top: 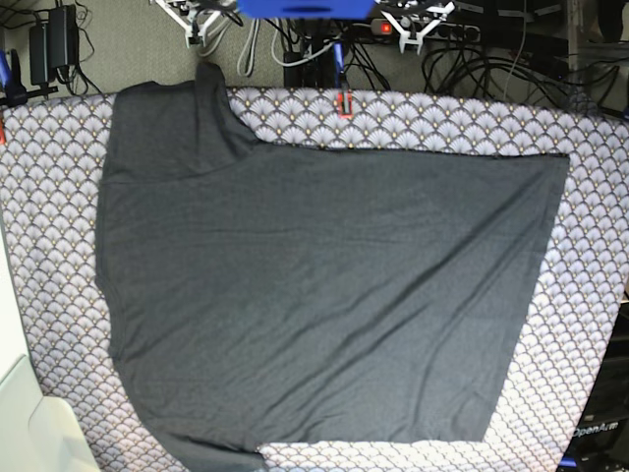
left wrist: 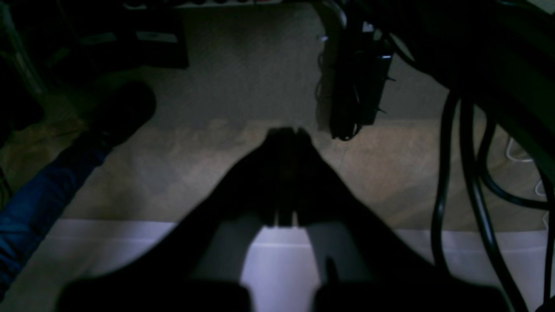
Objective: Fold the T-shirt properly
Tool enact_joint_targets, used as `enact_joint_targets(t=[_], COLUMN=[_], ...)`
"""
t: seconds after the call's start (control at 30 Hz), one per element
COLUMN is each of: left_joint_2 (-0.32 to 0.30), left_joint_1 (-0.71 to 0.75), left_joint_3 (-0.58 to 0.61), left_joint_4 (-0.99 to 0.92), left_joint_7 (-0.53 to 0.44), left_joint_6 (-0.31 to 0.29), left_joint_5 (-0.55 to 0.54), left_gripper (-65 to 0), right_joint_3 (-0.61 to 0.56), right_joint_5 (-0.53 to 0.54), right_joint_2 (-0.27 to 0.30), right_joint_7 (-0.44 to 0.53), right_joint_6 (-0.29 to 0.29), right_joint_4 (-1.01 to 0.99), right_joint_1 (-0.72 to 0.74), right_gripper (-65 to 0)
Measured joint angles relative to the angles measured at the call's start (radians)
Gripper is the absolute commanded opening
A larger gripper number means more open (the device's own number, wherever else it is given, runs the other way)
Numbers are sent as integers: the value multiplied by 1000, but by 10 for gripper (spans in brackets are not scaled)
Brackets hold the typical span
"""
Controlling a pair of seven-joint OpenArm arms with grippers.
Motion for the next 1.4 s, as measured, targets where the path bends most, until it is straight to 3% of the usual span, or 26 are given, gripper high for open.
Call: enact_joint_targets(t=[0.9, 1.0, 1.17, 1.4], left_joint_2=[-6, -9, -55, -97], left_joint_1=[2, 47, 255, 468], left_joint_3=[0, 0, 1, 2], left_joint_4=[0, 60, 396, 792], left_joint_7=[-1, 1, 23, 19], left_joint_6=[0, -1, 2, -2], left_joint_5=[0, 0, 1, 0], left_gripper=[-647, -647, -647, -647], right_joint_3=[0, 0, 2, 2], right_joint_5=[0, 0, -1, 7], right_joint_2=[0, 13, 49, 53], right_joint_7=[13, 13, -13, -6], right_joint_6=[0, 1, 4, 5], right_joint_4=[8, 137, 532, 906], right_joint_1=[-26, -107, -352, -534], right_gripper=[-644, -644, -644, -644])
